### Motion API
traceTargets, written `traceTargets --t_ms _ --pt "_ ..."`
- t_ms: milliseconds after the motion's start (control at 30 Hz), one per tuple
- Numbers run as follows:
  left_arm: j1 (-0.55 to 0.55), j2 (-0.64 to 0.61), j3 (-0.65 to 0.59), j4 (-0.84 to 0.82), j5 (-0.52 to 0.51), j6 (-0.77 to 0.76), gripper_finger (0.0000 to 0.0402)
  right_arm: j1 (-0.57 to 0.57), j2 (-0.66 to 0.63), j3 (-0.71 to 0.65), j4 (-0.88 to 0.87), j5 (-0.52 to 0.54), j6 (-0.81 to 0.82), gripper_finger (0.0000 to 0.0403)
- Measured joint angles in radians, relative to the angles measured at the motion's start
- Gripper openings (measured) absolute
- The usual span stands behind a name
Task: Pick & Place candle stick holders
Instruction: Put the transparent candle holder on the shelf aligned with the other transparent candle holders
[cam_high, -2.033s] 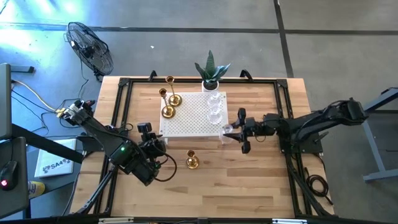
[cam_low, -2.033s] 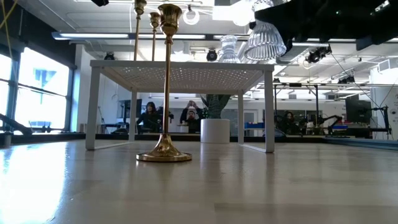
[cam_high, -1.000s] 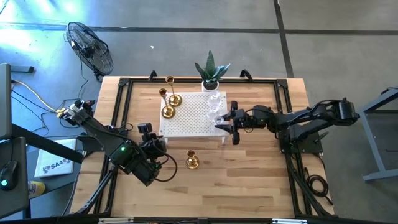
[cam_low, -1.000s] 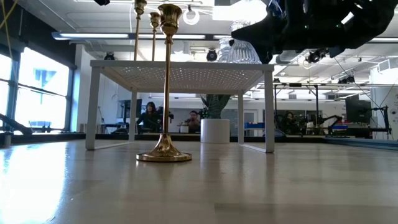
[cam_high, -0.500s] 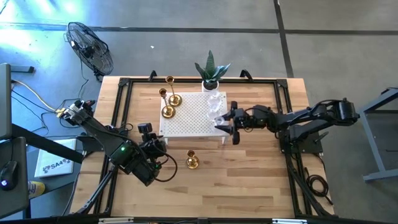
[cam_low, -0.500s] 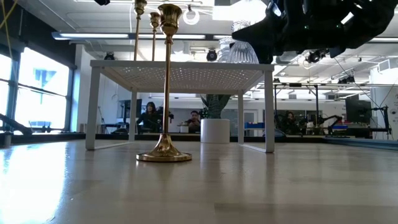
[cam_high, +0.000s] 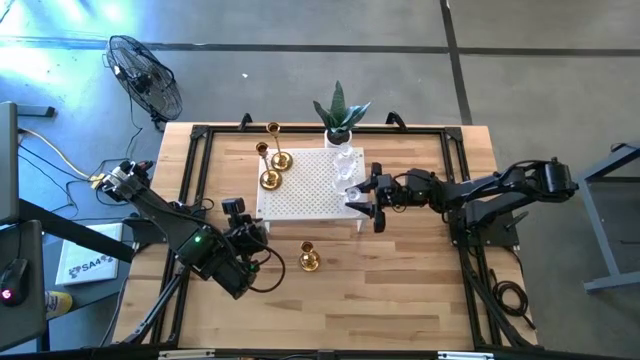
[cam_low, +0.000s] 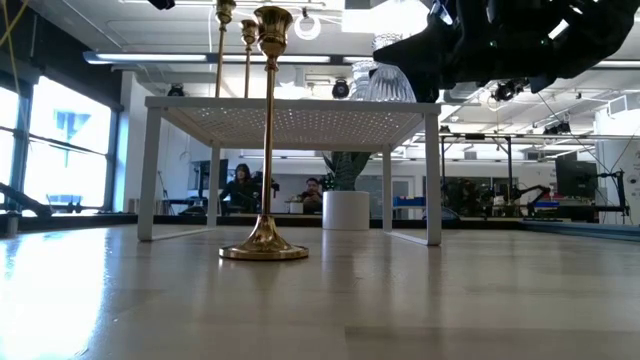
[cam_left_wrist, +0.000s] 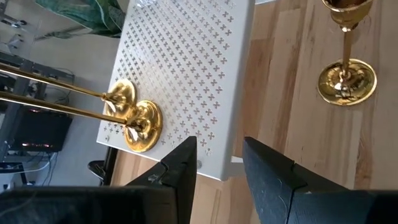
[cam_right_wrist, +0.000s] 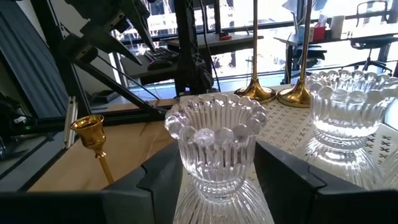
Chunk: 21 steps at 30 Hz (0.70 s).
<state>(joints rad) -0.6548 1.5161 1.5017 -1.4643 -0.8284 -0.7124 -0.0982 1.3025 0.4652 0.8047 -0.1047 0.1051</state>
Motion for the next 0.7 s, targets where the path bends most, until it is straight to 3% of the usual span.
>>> traceTargets --t_ms 700 --pt "0.0 0.0 0.0 0.002 0.01 0.0 0.0124 0.001 0.0 -0.002 0.145 -0.034 -0.089 0.0188"
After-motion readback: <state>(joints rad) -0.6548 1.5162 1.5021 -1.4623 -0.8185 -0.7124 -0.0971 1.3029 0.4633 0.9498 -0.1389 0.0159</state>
